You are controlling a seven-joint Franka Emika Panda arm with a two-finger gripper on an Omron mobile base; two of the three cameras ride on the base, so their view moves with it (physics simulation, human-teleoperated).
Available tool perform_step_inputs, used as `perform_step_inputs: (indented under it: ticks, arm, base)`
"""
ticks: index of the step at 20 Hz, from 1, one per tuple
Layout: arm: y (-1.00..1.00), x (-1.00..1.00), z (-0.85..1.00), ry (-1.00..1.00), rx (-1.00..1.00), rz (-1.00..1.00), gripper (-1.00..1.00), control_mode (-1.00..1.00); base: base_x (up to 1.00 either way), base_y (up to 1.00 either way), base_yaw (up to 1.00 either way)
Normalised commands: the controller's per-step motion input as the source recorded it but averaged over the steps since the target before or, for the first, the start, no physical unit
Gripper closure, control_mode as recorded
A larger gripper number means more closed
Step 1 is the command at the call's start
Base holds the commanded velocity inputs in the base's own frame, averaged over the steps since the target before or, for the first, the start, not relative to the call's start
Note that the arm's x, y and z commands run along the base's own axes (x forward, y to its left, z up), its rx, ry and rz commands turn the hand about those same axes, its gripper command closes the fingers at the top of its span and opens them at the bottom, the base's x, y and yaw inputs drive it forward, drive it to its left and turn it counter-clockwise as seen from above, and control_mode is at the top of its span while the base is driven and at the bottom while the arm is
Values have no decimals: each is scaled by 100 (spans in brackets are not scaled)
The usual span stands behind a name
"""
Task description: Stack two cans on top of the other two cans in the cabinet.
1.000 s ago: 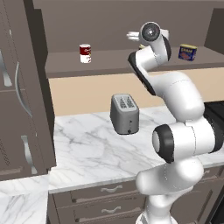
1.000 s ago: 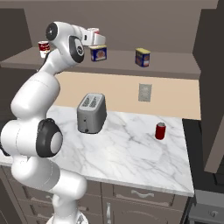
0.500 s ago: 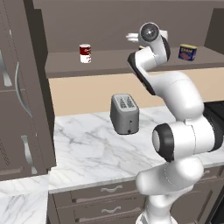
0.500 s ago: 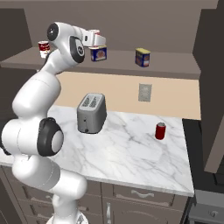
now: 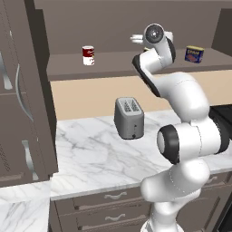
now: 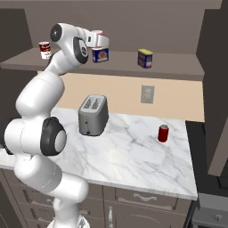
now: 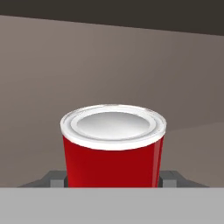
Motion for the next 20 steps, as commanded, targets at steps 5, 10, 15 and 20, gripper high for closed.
perform_step_inputs:
  ticks: [5, 10, 15, 20]
  arm:
    - [-1, 12, 0, 0, 0, 0, 100, -100]
    - [0, 12, -1, 0, -1, 0, 100, -100]
    - [0, 12, -5, 0, -1, 0, 100, -100]
    - [0, 10, -18, 0, 0, 0, 100, -100]
  base:
    - [0, 0, 0]
    - [0, 0, 0]
    - [0, 0, 0]
    - [0, 0, 0]
